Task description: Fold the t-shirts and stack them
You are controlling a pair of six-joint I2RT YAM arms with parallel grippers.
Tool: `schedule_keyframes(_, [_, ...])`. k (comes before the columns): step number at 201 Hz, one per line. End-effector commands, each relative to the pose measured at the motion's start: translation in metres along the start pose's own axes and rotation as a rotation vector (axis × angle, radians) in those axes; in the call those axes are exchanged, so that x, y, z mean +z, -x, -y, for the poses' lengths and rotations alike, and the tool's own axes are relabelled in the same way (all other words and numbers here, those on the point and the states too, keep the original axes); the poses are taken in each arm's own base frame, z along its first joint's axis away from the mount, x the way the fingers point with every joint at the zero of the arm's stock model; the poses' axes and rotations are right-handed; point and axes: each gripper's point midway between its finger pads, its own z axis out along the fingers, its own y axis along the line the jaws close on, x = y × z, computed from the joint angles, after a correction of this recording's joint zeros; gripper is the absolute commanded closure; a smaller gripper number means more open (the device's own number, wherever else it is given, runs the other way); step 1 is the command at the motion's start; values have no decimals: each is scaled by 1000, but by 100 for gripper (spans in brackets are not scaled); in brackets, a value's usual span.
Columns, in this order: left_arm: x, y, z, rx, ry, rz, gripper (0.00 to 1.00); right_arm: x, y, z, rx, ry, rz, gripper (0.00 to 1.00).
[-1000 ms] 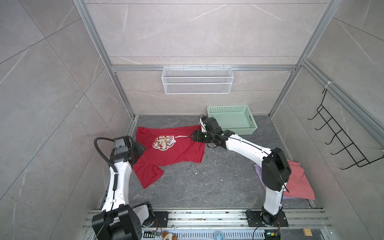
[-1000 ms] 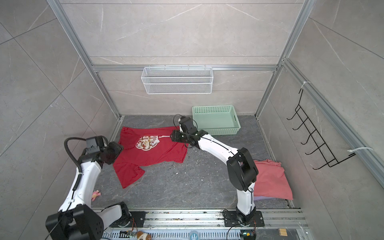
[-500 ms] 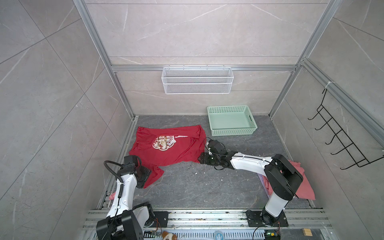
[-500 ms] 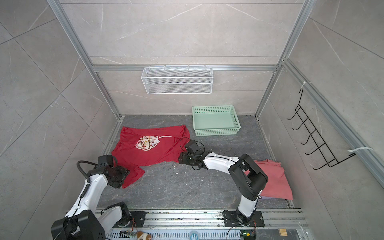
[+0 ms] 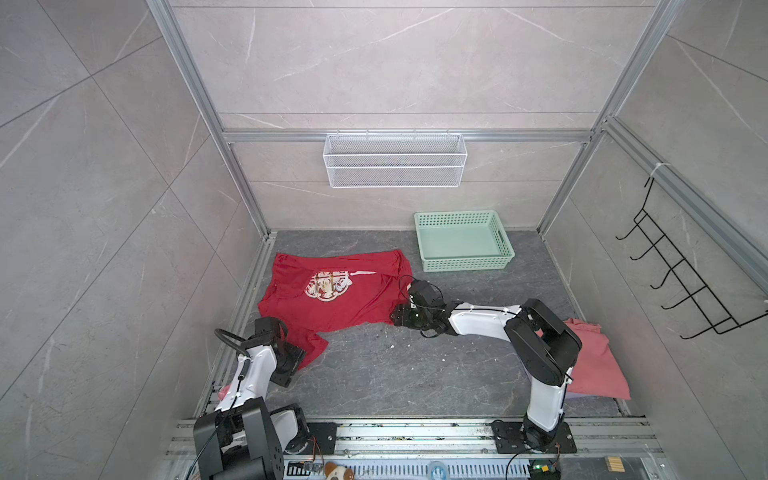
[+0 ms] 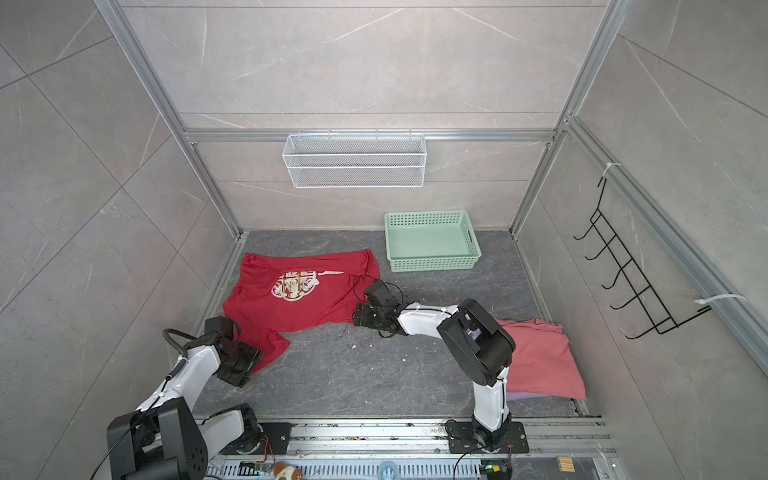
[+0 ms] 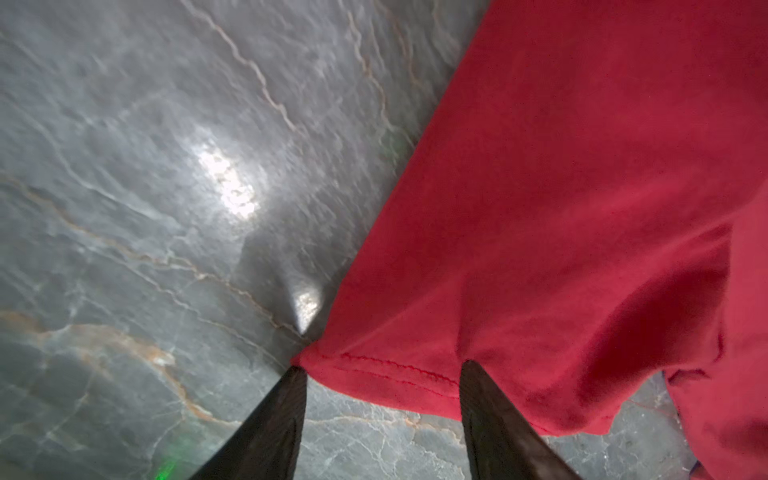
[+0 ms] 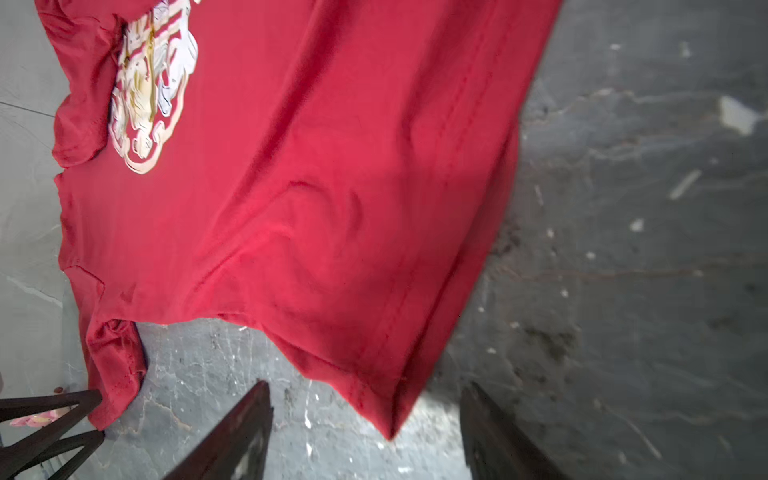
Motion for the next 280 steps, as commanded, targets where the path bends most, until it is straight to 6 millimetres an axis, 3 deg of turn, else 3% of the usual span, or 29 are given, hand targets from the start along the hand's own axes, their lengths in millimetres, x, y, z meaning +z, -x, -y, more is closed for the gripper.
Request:
schedule_keyframes(1, [16, 1, 0, -20, 6, -12, 41, 11, -15, 12, 12, -49, -55, 27])
schedule_keyframes(15, [22, 2, 3, -21, -5, -20, 46, 12, -14, 13, 10, -58, -53, 27])
schedule_keyframes(52, [32, 0, 15, -16, -60, -50, 79, 13, -16, 17, 17, -76, -60, 27])
schedule_keyframes(94, [18, 3, 15, -2, -72, -11, 100, 9, -20, 29, 26, -128, -64, 28])
schedule_keyframes(152, [-8, -1, 10, 7, -107, 35, 100, -3, -31, 45, 46, -204, -63, 29])
schedule_keyframes(205, [-26, -2, 20, 5, -199, 73, 100, 18, -44, 37, -4, -264, -101, 33])
schedule_keyframes(231, [-35, -1, 26, 8, -243, 86, 100, 26, -46, 49, -37, -370, -106, 35])
schedule_keyframes(246, [-39, 0, 30, 14, -261, 92, 100, 32, -49, 53, -38, -393, -121, 46])
schedule_keyframes(280, [-48, 3, 36, 29, -290, 112, 100, 33, -52, 51, -68, -417, -152, 92])
